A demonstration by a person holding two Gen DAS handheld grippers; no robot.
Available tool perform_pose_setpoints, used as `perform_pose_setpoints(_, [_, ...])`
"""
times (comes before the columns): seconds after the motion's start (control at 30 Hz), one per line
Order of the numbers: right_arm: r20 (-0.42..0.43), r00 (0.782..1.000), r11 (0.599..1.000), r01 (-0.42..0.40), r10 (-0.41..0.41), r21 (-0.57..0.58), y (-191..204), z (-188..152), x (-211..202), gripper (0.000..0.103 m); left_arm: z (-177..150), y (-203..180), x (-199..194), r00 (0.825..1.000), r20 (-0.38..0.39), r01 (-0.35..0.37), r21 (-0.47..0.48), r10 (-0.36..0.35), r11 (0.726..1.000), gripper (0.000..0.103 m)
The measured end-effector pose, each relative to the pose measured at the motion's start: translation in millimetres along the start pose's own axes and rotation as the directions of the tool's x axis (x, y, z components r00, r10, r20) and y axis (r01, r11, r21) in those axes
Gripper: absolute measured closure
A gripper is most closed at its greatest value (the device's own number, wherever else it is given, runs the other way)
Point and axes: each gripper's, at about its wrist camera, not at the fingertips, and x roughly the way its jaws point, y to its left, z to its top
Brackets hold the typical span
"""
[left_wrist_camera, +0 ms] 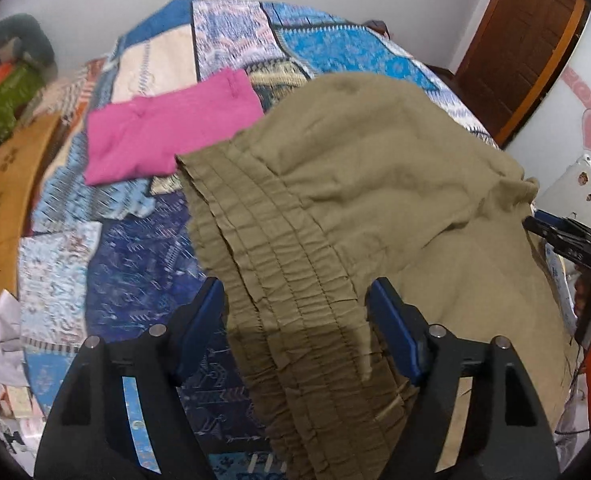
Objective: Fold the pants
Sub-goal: 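Grasp the olive pants waistband with the left gripper while the right gripper grasps a leg hem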
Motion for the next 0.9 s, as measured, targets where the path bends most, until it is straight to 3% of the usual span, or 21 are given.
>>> perform_pose_setpoints(0.13, [0.007, 1.0, 0.999, -0.022, 0.022, -0.025, 2, 1, 7, 0.052, -2, -2, 7, 0.999, -0.021, 0.05, -0.024, -0.051, 0.998, 0.035])
perform_pose_setpoints(0.2, [0.008, 1.0, 0.998, -0.019, 0.02, -0.053, 7, 0, 8, 0.064, -2, -7, 6, 0.999, -0.012, 0.042, -0.003, -0.042, 0.999, 0.039])
perform_pose_setpoints(0.3, [0.003, 1.0, 0.995, 0.012, -0.012, -0.099, 14, -4, 7, 0.072, -2, -14, 7, 1.0, 0.004, 0.001, 0.045, -0.001, 0.999, 0.044])
perform_pose_setpoints(0.43, [-0.002, 1.0, 0.995, 0.029, -0.03, -0.098, 11, -7, 5, 0.091, 1, -10, 4, 0.999, 0.016, -0.035, 0.033, 0.034, 0.999, 0.05])
perform_pose_setpoints(0.63, [-0.014, 1.0, 1.0, 0.002, -0.002, -0.026, 6, -8, 2, 0.093, 0, -18, -1, 0.991, 0.057, -0.127, 0.115, 0.121, 0.985, 0.05])
perform_pose_setpoints(0.8, [-0.039, 0.999, 0.999, 0.003, -0.004, -0.032, 10, -4, 2, 0.089, 2, -6, 4, 0.998, 0.004, -0.061, 0.101, 0.061, 0.993, 0.047])
perform_pose_setpoints(0.9, [-0.024, 1.0, 0.999, 0.0, -0.001, -0.043, 9, 1, -11, 0.084, 5, -5, -8, 0.999, 0.018, -0.044, 0.116, 0.042, 0.992, 0.046])
